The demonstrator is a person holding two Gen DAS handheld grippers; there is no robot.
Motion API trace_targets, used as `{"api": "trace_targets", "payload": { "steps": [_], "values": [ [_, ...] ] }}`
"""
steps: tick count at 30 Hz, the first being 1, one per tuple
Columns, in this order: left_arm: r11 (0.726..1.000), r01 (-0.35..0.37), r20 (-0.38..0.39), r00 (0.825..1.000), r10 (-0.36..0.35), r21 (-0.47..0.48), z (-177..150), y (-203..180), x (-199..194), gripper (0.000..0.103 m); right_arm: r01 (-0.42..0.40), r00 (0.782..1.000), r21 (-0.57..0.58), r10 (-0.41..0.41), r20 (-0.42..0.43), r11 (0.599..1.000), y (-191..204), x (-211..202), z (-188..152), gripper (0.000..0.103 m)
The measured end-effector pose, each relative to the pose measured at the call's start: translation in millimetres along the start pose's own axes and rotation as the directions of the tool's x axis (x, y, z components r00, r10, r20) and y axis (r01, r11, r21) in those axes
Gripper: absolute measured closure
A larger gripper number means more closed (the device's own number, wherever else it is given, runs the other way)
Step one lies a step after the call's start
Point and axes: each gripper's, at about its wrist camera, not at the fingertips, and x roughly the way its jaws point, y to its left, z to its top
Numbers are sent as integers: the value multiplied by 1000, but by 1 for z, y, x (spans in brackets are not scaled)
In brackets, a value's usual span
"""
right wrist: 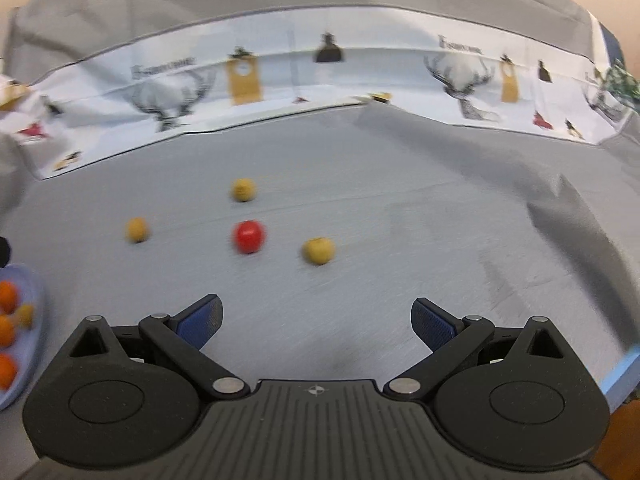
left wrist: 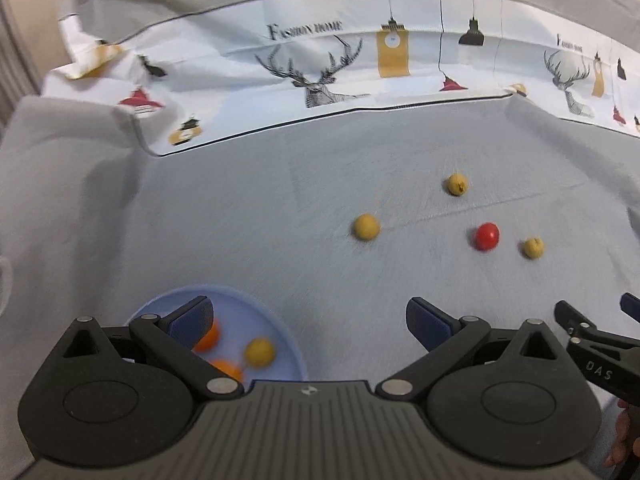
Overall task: Organize fruits
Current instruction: 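Grasp a yellow fruit with the left tool while the right tool grasps another yellow fruit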
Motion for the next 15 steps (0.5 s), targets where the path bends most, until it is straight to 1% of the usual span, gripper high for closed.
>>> {"api": "trace_targets", "payload": {
  "steps": [2,5,8,11,12,13,14,15],
  "values": [
    [1000,-6,-7,1000,6,4,11,-9,26,0,8,1000,20,-8,-6,1000,-6,21,5,3],
    [1000,-21,-11,1000,21,18,28,-23,70,0,14,1000,9,-14,-7,1000,-8,53,10,3],
    [997,-34,-54,998,38,62,46,-39,116,0,15,1000,-9,-16,-14,1000,-6,85,15,3],
    [995,-48,-88,995,56,91,56,-49,150,0,25,1000,-28,-26,-18,999,-5,110,16,3],
    [994,-49,-97,994,59,98,57,-50,159,0,28,999,-31,-28,-15,999,-4,115,14,3],
    [994,-43,-104,993,54,103,57,-51,165,1,23,1000,-20,-22,17,1000,-5,117,11,2],
    [994,-33,-109,993,45,103,58,-51,171,1,20,999,-21,-20,32,1000,-6,115,8,2],
    [997,-16,-90,996,23,82,59,-48,170,13,14,999,-28,-13,49,999,-6,113,5,2]
  ]
}}
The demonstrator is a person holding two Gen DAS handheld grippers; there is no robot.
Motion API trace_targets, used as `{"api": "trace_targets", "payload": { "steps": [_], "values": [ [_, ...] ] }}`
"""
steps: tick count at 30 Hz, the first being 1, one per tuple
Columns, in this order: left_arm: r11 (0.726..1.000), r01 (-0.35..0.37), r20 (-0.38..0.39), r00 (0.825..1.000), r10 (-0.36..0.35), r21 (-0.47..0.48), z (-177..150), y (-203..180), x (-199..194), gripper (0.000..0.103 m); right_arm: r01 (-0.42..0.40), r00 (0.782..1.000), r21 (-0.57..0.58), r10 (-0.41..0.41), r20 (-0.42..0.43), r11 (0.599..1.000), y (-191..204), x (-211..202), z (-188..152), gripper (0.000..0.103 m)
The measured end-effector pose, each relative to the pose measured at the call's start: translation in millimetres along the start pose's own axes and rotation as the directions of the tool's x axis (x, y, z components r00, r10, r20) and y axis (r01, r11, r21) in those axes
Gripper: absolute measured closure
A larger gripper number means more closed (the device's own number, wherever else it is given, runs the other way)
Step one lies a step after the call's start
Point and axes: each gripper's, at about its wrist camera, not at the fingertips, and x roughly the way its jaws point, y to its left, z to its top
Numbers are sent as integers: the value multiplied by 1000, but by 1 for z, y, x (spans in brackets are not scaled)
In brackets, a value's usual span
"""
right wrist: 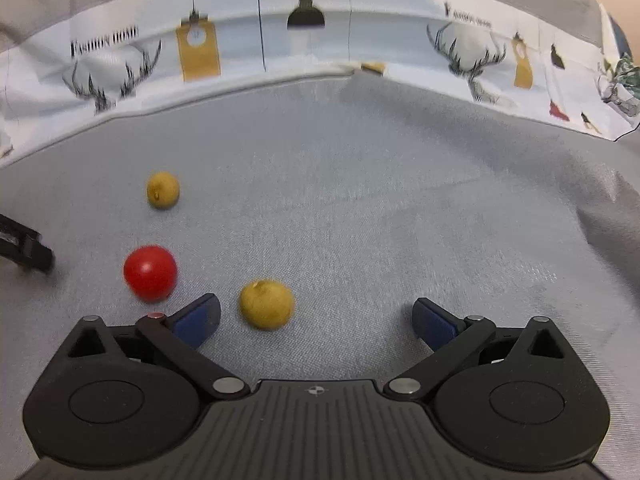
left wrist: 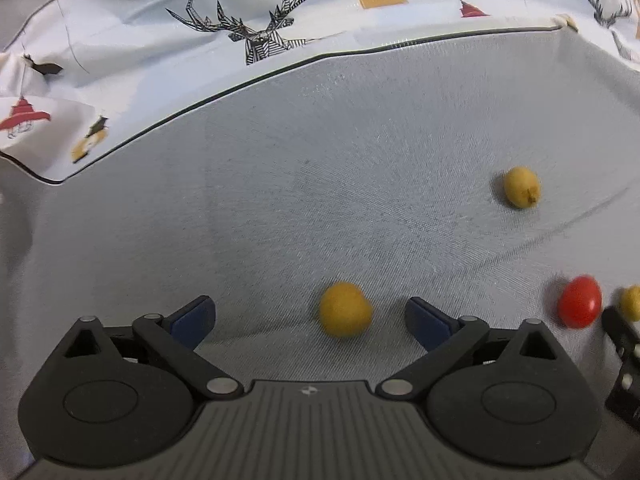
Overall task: Organize fruits
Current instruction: 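Grasp a yellow fruit with the left tool while the right tool grasps another yellow fruit, then carry both held yellow fruits toward the blue plate with both tools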
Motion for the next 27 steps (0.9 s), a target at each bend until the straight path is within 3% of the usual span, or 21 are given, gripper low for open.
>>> {"api": "trace_targets", "payload": {
  "steps": [1,2,3,4,11,16,23,27],
  "values": [
    [999,34,21,999,-33,-18,0,3,-2,48,-18,1000,-3,18,11,1000,0,-3,-1,12],
    [997,78,14,997,-78,-24,2,6,-3,63,-39,999,-11,39,23,999,2,-7,-1,35],
    [993,109,0,994,-109,-40,4,8,-3,75,-54,998,-34,55,24,998,6,-10,-1,51],
    [994,94,-2,996,-94,-60,3,9,-5,75,-67,998,-56,68,15,996,9,-11,1,76],
    [994,107,43,993,-106,-26,-8,10,-49,75,-21,999,-3,21,-44,1000,0,-22,12,76],
    [993,111,52,993,-109,-43,-32,24,-103,75,-29,998,49,32,-56,998,-11,-66,14,76],
    [993,90,70,994,-84,-80,-83,60,-182,75,-141,989,43,143,-33,989,7,-155,4,76],
    [991,76,90,994,-66,-114,-117,86,-225,75,-248,969,0,248,-7,969,36,-208,0,76]
  ]
}}
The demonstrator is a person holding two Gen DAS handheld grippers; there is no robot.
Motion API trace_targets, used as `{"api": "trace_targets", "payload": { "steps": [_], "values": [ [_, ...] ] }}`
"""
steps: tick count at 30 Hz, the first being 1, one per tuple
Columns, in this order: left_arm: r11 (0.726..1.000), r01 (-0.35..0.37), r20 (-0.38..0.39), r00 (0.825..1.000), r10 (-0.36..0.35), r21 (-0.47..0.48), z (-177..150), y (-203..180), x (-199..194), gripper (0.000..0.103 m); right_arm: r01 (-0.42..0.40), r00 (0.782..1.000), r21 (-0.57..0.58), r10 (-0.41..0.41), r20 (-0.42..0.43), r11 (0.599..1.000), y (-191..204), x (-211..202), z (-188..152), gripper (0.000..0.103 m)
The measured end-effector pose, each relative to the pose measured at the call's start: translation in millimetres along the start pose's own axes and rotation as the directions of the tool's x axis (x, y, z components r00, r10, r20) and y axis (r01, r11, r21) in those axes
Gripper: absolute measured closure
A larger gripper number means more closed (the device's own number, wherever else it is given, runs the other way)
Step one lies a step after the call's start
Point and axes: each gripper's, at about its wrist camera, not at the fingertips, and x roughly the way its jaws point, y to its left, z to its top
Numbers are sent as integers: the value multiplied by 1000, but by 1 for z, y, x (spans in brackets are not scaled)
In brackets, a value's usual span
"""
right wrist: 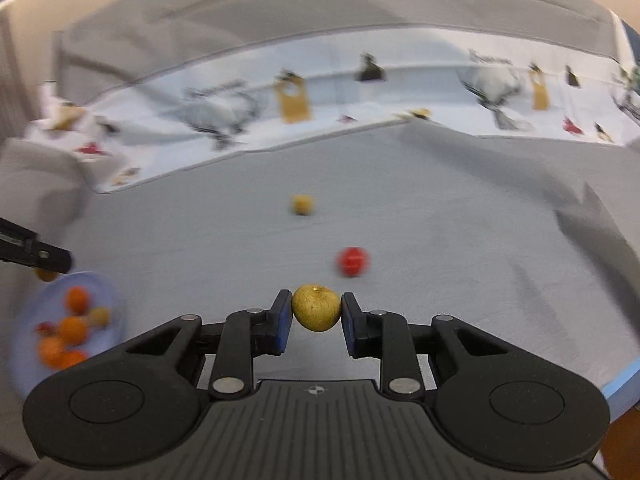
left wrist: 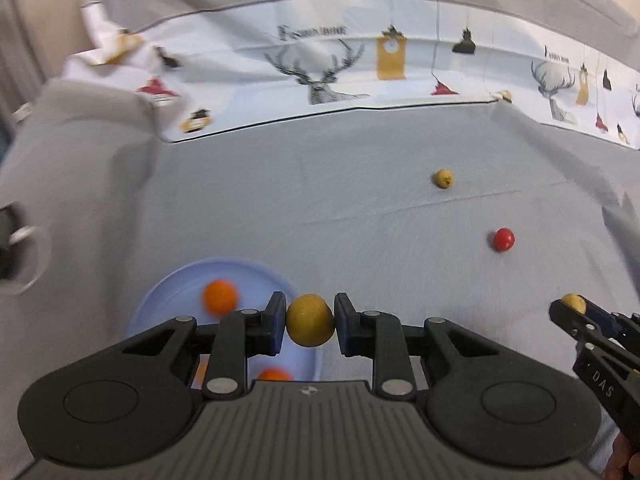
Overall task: Organize fruits
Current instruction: 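Carry both held yellow fruits toward the blue plate with both tools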
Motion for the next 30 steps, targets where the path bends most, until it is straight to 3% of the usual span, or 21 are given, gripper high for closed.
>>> {"api": "trace_targets", "payload": {
  "steps": [7,12,15,20,30],
  "values": [
    [997,-50,6,999,51,-62,-53,44,-67,75,-192,981,-122,194,2,974,67,-60,-9,75],
    [991,-84,5,996,85,-108,-89,70,-97,75,-275,960,-224,278,-16,935,102,-93,-23,75],
    [986,-86,10,996,88,-146,-106,82,-111,75,-280,957,-279,289,-8,919,115,-110,-29,75],
    [982,-85,32,995,92,-169,-125,89,-128,75,-253,961,-287,273,32,924,116,-125,-28,75],
    [984,-53,73,995,67,-169,-130,89,-141,75,-222,968,-305,248,49,926,119,-137,-33,75]
  ]
}}
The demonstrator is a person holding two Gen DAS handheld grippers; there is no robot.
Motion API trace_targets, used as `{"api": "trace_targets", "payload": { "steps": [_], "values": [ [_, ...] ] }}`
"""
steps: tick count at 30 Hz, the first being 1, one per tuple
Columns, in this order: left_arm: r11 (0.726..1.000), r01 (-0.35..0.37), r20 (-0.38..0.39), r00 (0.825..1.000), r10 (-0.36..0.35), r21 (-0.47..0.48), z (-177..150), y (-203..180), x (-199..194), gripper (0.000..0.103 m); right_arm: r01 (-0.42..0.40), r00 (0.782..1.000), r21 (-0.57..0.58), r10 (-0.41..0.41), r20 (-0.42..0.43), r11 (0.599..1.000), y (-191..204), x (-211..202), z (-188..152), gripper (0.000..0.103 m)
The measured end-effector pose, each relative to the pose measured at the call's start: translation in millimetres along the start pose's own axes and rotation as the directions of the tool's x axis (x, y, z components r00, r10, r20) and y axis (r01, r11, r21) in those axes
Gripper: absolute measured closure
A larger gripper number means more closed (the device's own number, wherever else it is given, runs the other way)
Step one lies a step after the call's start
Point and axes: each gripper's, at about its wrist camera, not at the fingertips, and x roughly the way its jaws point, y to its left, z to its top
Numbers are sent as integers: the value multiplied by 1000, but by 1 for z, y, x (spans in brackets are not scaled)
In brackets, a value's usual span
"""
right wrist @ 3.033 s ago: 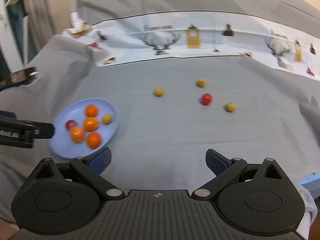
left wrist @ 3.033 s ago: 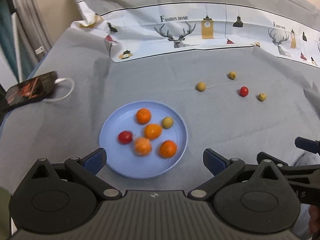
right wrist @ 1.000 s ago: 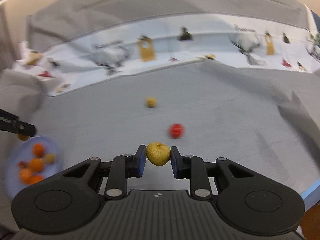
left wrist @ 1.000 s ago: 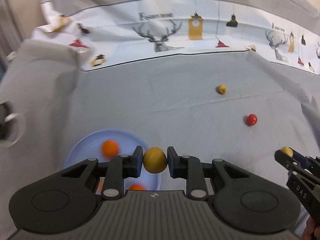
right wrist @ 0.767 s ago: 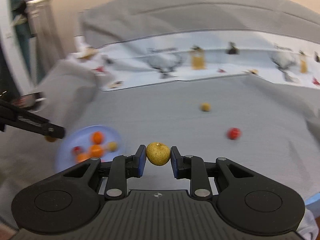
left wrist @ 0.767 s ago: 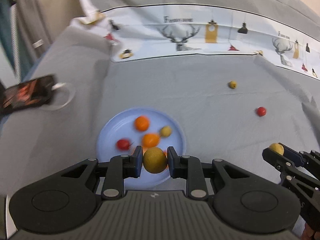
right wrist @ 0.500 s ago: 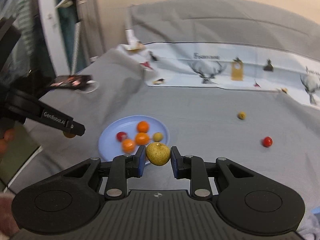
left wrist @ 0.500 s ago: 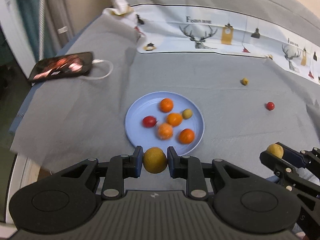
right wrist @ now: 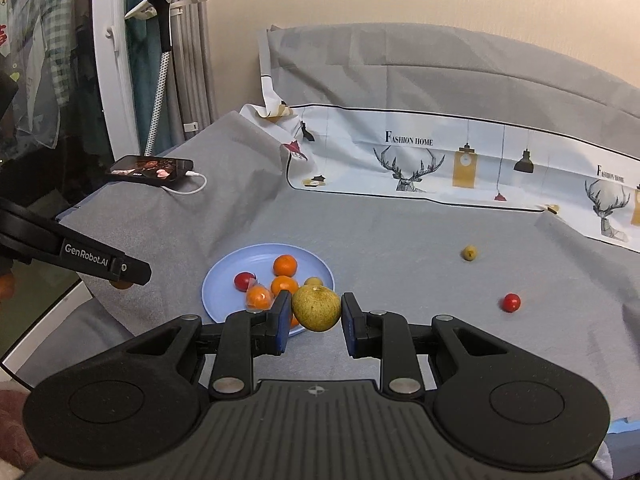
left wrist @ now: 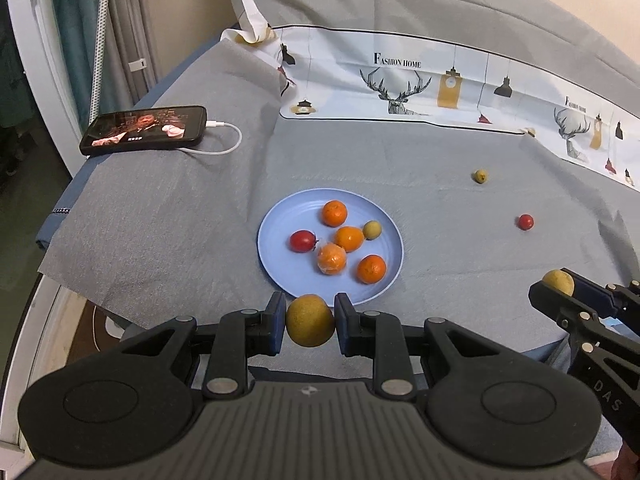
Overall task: Organize fruits
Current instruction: 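Carry both held yellow fruits toward the blue plate with both tools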
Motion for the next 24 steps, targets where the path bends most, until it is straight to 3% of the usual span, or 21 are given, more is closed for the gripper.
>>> {"api": "trace_targets", "payload": {
  "steps": [24],
  "values": [
    [1000,-1,-29,1000,1,-16,11,6,23,75,-19,995,5,20,-94,1000,1,30,-4,75]
  ]
}}
